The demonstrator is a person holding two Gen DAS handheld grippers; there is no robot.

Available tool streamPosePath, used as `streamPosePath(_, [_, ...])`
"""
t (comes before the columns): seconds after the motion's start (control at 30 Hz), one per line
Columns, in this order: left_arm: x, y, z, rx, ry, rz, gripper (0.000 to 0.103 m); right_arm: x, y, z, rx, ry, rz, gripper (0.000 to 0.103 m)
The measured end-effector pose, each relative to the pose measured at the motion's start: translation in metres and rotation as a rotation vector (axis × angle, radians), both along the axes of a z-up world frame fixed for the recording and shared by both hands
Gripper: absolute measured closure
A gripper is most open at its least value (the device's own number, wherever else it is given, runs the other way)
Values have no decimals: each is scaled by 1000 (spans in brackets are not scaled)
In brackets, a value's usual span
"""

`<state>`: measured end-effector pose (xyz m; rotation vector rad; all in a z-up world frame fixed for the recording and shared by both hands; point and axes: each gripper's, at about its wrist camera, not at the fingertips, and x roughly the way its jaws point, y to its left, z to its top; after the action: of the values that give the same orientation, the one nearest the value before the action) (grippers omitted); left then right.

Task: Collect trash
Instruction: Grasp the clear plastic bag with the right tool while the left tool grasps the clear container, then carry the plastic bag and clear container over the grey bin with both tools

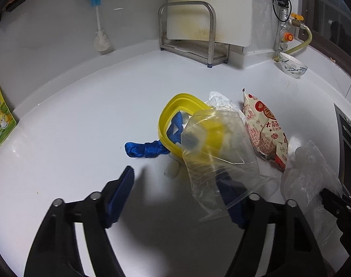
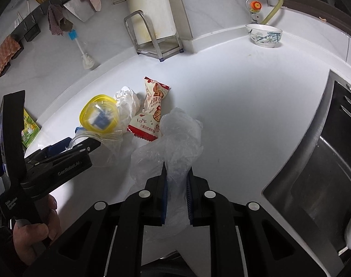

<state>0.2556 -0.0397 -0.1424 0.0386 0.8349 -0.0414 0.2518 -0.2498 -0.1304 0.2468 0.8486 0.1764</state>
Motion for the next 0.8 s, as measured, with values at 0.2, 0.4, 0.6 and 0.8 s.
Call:
streamPosePath(0.2, [-2,1,-1,-18,15,-19,76,-7,1,-2,18,9,-14,90])
streamPosePath(0.4, [-12,6,8,-38,2,-22,92,-17,1,-2,29,19,-26,90])
streamPosePath(0.6, [-24,10,22,-52,-17,-25,93,-30,5,1,28,26,-27,90])
streamPosePath(0.8, [-45,18,36,-39,-36,-22,93,-46,8,10,31,21,-26,90])
